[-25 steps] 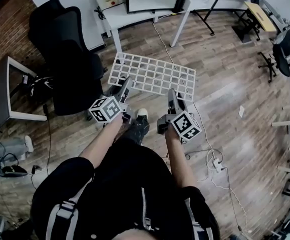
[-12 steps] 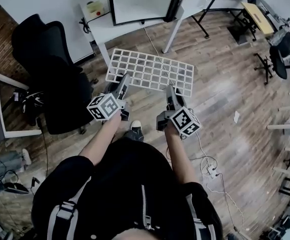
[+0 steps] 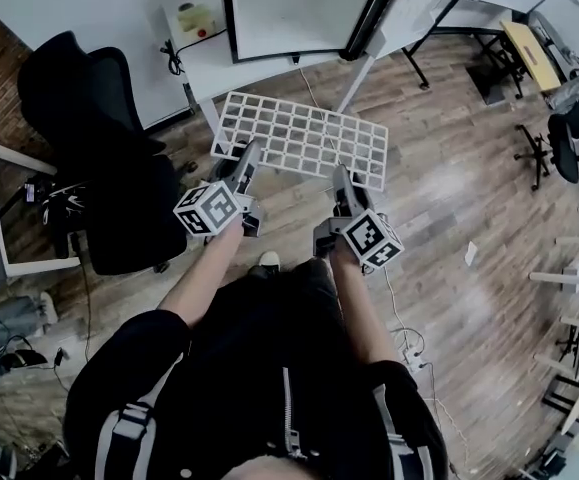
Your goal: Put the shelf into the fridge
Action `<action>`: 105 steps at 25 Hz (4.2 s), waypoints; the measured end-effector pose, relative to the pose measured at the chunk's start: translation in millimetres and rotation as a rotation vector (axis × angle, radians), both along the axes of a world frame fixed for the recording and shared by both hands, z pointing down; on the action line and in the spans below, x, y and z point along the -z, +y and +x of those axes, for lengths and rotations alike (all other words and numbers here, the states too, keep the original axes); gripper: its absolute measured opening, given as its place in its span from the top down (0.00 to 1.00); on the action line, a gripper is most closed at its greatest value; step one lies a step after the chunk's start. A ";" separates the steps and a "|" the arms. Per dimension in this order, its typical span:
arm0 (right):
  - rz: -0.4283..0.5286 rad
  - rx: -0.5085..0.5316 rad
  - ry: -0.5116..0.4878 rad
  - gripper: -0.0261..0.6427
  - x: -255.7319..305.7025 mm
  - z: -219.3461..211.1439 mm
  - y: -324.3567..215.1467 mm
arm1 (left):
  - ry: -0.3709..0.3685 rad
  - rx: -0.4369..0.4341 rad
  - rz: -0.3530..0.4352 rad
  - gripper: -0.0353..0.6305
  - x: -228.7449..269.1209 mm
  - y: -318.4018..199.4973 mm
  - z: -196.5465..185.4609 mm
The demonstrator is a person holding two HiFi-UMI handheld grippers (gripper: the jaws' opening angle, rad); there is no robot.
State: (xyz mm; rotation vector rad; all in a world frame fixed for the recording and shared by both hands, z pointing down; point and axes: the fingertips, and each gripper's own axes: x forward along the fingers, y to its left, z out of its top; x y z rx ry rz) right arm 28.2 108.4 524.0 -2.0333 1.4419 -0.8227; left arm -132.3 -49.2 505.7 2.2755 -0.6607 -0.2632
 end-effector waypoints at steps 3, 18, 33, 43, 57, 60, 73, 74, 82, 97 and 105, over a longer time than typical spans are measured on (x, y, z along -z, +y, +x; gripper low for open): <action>-0.005 0.028 -0.006 0.69 -3.8 5.5 -17.3 | -0.008 0.024 -0.008 0.70 -4.1 -13.1 1.7; -0.003 0.250 -0.021 0.69 -11.1 84.0 -143.3 | -0.048 0.236 -0.009 0.70 -7.5 -98.7 49.2; -0.026 0.515 -0.051 0.69 -12.8 194.4 -249.9 | -0.053 0.477 -0.046 0.70 -5.6 -158.0 142.5; -0.024 0.535 -0.067 0.70 -11.8 216.0 -285.4 | -0.051 0.501 -0.056 0.70 -6.5 -191.1 162.2; -0.016 0.492 -0.019 0.70 -3.5 219.9 -318.7 | -0.007 0.474 -0.066 0.70 -7.7 -235.3 168.2; -0.016 0.484 -0.016 0.70 -3.1 221.7 -321.7 | -0.001 0.466 -0.066 0.70 -7.9 -239.7 170.4; 0.000 0.484 -0.018 0.70 -1.0 223.3 -322.3 | 0.006 0.458 -0.045 0.71 -3.5 -238.6 171.0; 0.000 0.482 -0.014 0.71 -0.2 223.5 -322.8 | 0.006 0.456 -0.052 0.71 -5.3 -239.3 170.9; 0.006 0.480 -0.021 0.71 0.9 223.7 -327.7 | 0.029 0.452 -0.054 0.71 -2.9 -243.3 171.3; 0.022 0.433 -0.009 0.72 10.1 230.1 -350.4 | 0.046 0.418 -0.048 0.71 3.0 -273.0 178.7; 0.025 0.391 0.008 0.71 10.9 236.3 -367.7 | 0.021 0.378 -0.020 0.71 2.5 -288.8 185.8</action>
